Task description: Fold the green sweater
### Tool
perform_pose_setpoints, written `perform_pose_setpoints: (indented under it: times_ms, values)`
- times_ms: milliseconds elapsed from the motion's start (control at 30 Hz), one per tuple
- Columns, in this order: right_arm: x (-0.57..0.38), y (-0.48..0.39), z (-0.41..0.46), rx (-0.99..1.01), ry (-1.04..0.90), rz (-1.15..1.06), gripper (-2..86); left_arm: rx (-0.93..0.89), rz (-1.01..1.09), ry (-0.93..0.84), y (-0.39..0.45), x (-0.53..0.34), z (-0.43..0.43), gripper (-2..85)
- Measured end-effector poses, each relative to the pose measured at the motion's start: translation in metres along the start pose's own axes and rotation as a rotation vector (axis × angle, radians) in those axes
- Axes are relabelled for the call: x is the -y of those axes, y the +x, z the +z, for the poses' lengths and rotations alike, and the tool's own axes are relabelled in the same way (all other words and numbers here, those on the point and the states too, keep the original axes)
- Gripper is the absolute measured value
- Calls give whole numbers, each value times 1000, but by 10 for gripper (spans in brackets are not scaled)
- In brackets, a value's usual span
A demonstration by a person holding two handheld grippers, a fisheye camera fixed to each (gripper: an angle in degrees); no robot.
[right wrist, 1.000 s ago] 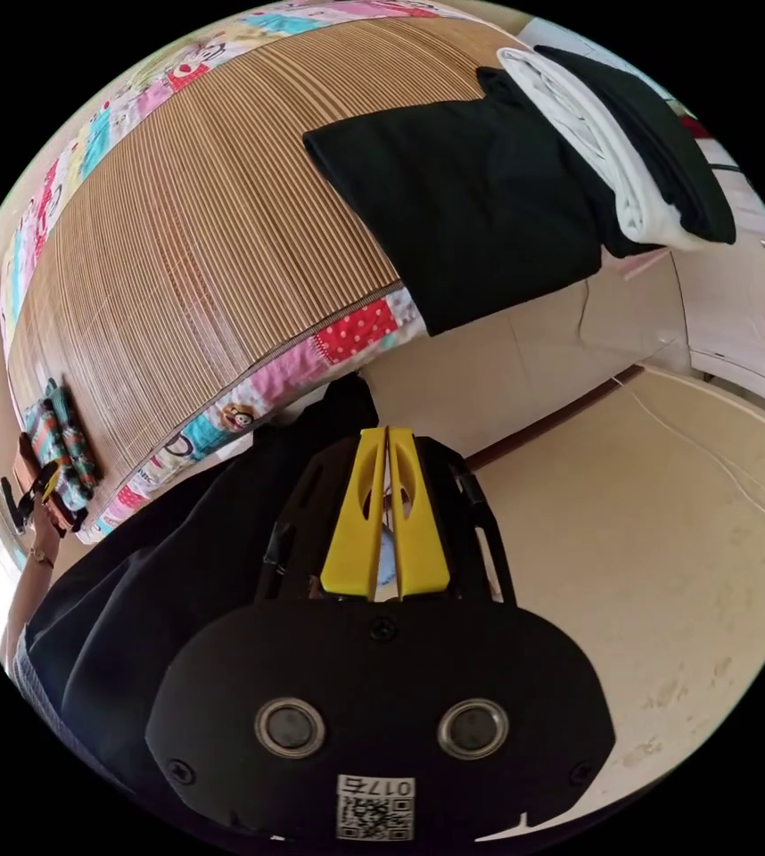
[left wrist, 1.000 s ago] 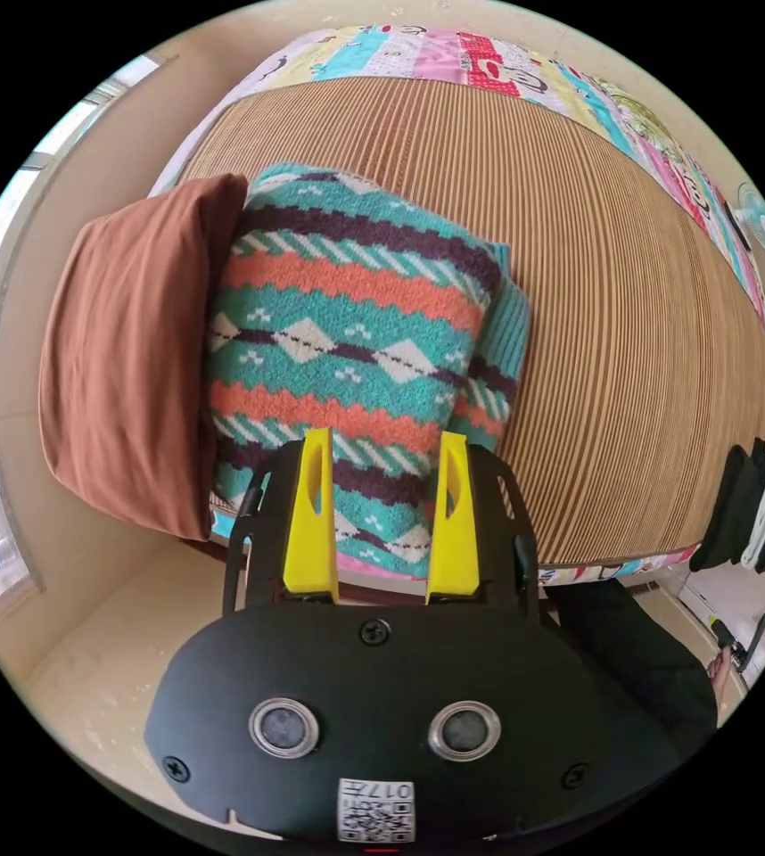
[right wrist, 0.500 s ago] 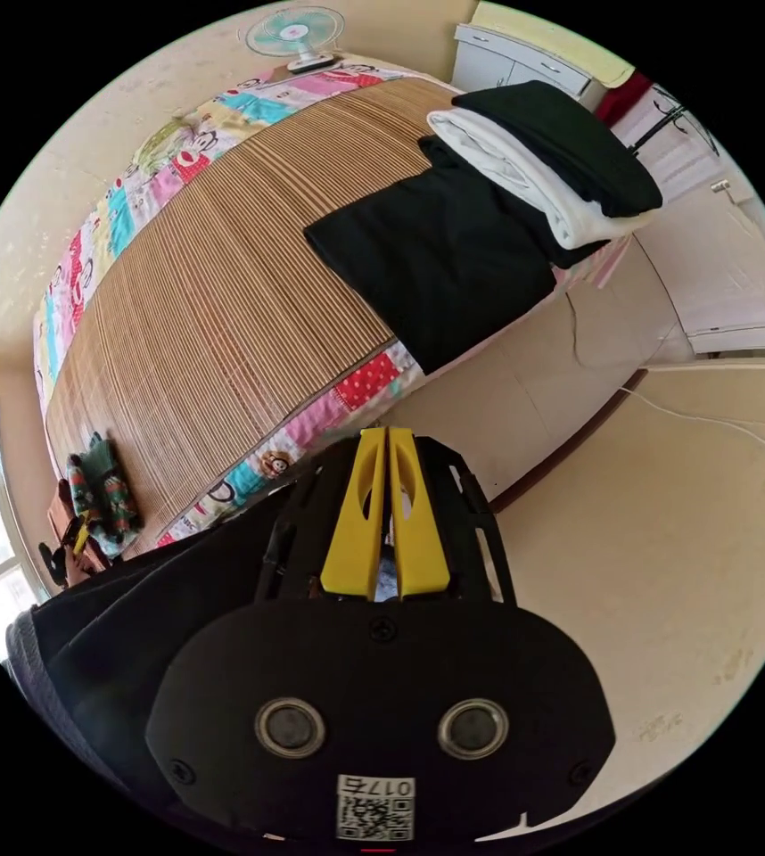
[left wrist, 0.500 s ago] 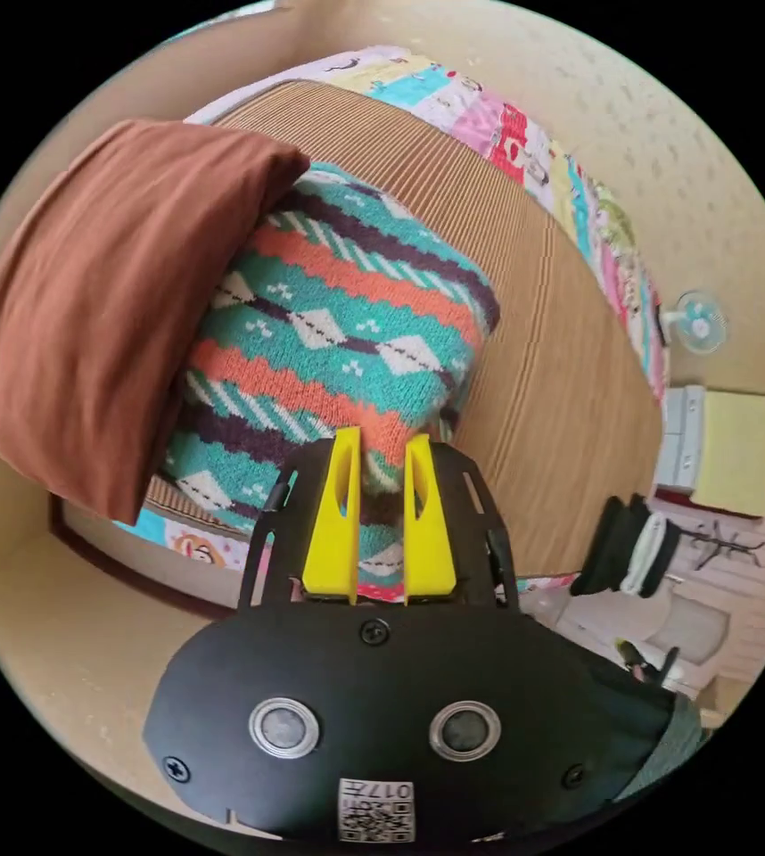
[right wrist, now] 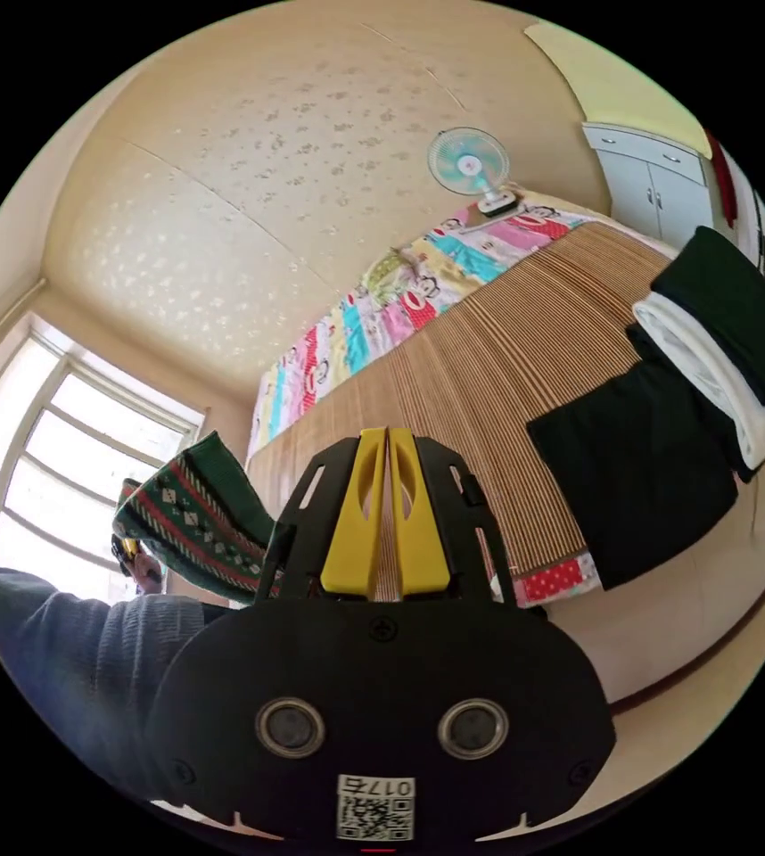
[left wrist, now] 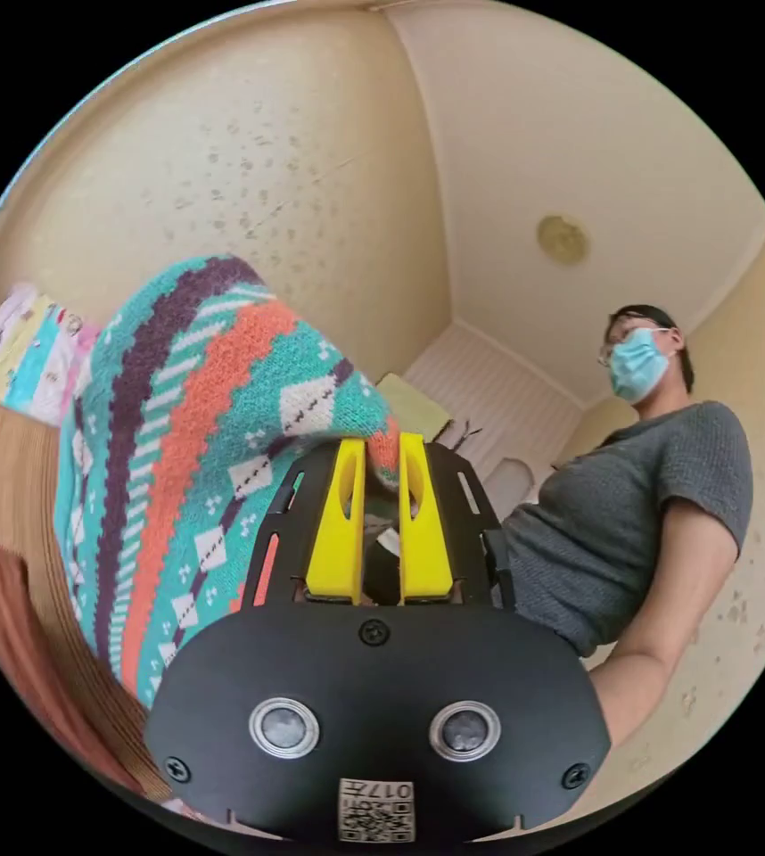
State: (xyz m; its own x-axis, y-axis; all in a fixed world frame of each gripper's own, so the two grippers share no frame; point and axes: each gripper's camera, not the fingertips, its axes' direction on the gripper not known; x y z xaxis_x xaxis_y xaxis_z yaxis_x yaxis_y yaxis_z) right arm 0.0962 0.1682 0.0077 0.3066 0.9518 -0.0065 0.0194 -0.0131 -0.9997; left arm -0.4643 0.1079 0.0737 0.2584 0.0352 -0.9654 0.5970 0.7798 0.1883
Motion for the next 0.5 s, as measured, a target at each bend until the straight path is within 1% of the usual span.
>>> perform_pose_setpoints:
  times_ms: [33, 67, 133, 167, 233, 267, 300, 333, 367, 400, 433, 467, 500]
  values:
    - [3, -4, -5, 63, 14, -58, 6, -126, 99, 30, 18, 2, 10, 63]
    - [5, -10, -10, 117, 24, -120, 8, -194, 152, 45, 27, 3, 15, 62]
    - [7, -20, -18, 196, 32, -217, 11, -496, 311, 88, 54, 8, 36, 61]
    - [8, -28, -23, 254, 35, -283, 14, -576, 338, 90, 59, 9, 42, 61]
    - [7, -41, -31, 346, 40, -385, 20, -873, 416, 70, 81, 8, 74, 61]
    - [7, -49, -35, 411, 38, -446, 26, -937, 431, 68, 87, 6, 84, 61]
    - [7, -53, -36, 444, 35, -474, 33, -1073, 448, 63, 98, -3, 106, 61]
    - [7, -61, -36, 517, 21, -531, 47, -1220, 437, 51, 110, -19, 134, 61]
    - [7, -70, -33, 605, -6, -585, 69, -1287, 418, 36, 116, -28, 150, 61]
    - [7, -74, -31, 656, -27, -611, 81, -1395, 362, -5, 131, -50, 183, 61]
    - [8, -81, -22, 756, -79, -649, 101, -1475, 301, -36, 146, -72, 214, 61]
    - [10, -87, -10, 827, -135, -658, 121, -1518, 265, -53, 152, -84, 229, 61]
    - [11, -89, -4, 852, -160, -654, 131, -1613, 179, -78, 163, -105, 260, 61]
